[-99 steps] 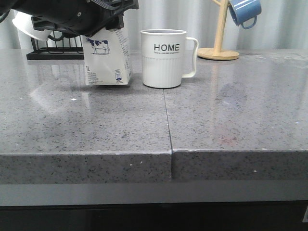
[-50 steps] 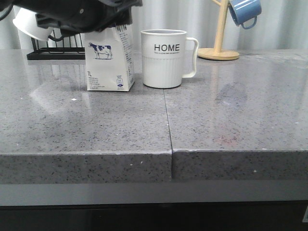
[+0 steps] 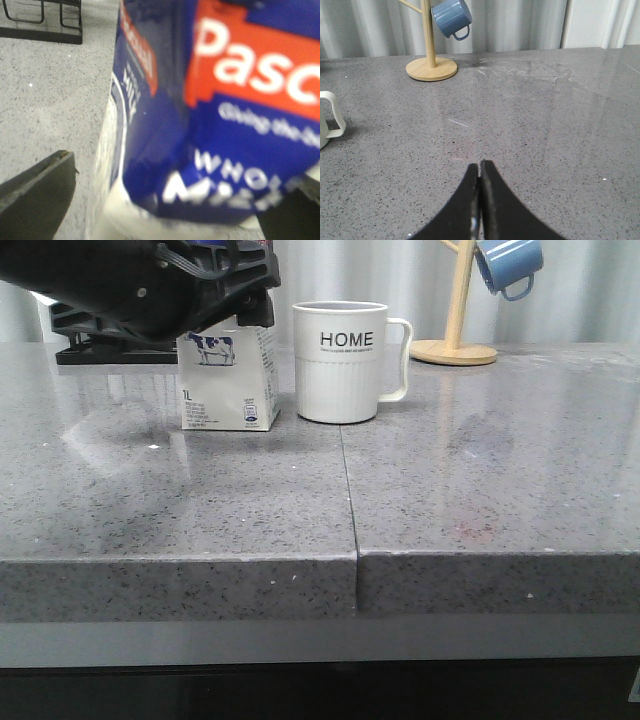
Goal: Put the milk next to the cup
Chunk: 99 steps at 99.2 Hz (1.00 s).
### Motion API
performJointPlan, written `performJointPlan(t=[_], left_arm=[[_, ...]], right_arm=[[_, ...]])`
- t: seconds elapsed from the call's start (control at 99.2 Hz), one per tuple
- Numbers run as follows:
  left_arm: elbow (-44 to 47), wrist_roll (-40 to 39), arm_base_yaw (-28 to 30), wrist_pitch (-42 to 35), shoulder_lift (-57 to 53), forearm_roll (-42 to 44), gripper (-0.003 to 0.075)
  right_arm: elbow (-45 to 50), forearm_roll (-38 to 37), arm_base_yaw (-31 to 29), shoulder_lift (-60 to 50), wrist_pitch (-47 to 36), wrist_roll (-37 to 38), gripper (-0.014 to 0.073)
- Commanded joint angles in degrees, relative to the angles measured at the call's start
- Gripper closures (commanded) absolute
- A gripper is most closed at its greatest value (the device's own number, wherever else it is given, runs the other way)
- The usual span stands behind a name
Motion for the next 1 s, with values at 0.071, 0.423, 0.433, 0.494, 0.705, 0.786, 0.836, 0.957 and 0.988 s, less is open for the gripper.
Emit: performJointPlan(t=[0.071, 0.423, 0.433, 0.494, 0.705, 0.786, 0.836, 0.957, 0.988], left_arm=[[2.16, 0.06, -1.51, -3.49, -6.83, 1.57, 0.0067], [9.51, 0.06, 2.98, -1.70, -19.50, 13.70, 0.0068], [9.62, -0.06, 3.26, -1.47, -19.80, 14.02, 0.0068], [10.26, -0.38, 6.12, -0.06, -22.46, 16.81, 0.0068], [12.05, -12.16, 17.01, 7.24, -31.34, 32.17, 0.0069], [13.29, -17.10, 19.76, 9.31, -34.89, 36.84, 0.0069], [14.31, -18.73, 21.07, 10.66, -37.70, 39.24, 0.0069], [17.21, -20.33, 23.42, 14.58, -44.27, 41.85, 0.0069], [18.15, -21.34, 24.04, 15.36, -45.83, 42.33, 0.0069]], right_arm=[[-1.62, -0.55, -0.02, 0.30, -3.91, -0.19, 0.0713], [-1.62, -0.55, -0.02, 0.30, -3.91, -0.19, 0.0713], [-1.62, -0.55, -0.02, 0.30, -3.91, -0.19, 0.0713], [-1.62, -0.55, -0.02, 0.30, -3.91, -0.19, 0.0713], [-1.62, -0.55, -0.02, 0.30, -3.91, -0.19, 0.0713], [-1.62, -0.55, -0.02, 0.30, -3.91, -0.19, 0.0713], [-1.62, -0.55, -0.02, 0.30, -3.91, -0.19, 0.0713], [-1.62, -0.55, -0.02, 0.30, -3.91, -0.19, 0.0713], [-1.62, -0.55, -0.02, 0.30, -3.91, -0.19, 0.0713]])
